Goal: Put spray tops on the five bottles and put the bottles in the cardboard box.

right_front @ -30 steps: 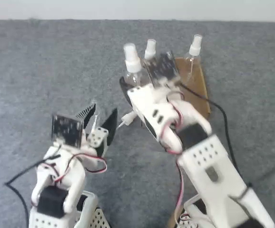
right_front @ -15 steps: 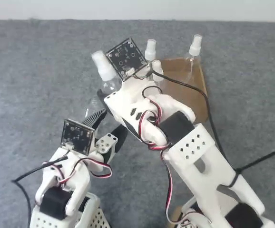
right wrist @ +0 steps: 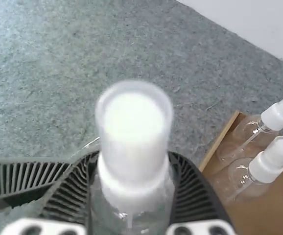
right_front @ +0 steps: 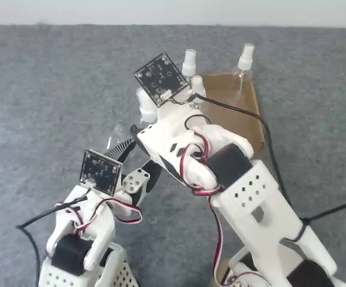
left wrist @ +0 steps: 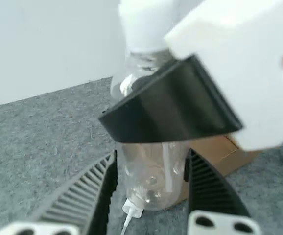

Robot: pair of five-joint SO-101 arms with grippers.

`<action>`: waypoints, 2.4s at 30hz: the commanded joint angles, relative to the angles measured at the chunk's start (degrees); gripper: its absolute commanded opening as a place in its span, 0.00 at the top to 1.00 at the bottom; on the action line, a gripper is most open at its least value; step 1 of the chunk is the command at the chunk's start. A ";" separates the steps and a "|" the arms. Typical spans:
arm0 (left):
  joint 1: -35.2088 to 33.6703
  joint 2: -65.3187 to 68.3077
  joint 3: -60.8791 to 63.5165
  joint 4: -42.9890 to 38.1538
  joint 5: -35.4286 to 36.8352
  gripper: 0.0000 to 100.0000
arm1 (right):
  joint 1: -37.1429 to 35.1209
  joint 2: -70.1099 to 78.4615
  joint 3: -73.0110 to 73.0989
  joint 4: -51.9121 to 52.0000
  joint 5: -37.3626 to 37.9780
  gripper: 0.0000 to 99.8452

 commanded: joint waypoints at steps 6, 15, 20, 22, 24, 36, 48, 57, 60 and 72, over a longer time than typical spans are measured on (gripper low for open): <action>0.09 1.49 -0.22 -1.41 -0.26 0.80 | 11.82 -4.44 -3.52 4.09 5.01 0.99; 0.18 1.14 0.75 -1.67 -0.26 0.80 | 32.75 -3.74 -3.16 5.49 14.86 0.99; -0.26 1.14 1.01 -2.64 -0.35 0.80 | 37.76 -3.56 -2.90 3.30 15.56 0.99; -0.88 1.14 1.98 -3.78 -0.35 0.80 | 37.67 -1.98 -3.08 2.59 15.38 0.99; -2.46 1.14 2.68 -5.01 -0.09 0.82 | 37.67 0.92 -3.08 0.40 15.38 0.99; -7.91 1.14 4.00 -7.82 0.09 0.99 | 37.58 17.19 -3.08 -12.62 11.25 0.99; -7.74 1.14 4.18 -7.91 0.09 0.99 | 38.02 28.53 -2.99 -21.14 8.62 0.99; -8.09 1.49 4.44 -9.32 0.09 0.99 | 38.11 33.10 -2.99 -25.01 6.51 0.99; -8.09 1.49 4.44 -9.32 0.09 0.99 | 38.20 34.68 -2.99 -25.80 6.51 0.99; -8.09 1.49 4.44 -9.32 0.09 0.99 | 38.11 38.11 -2.99 -27.65 6.95 0.99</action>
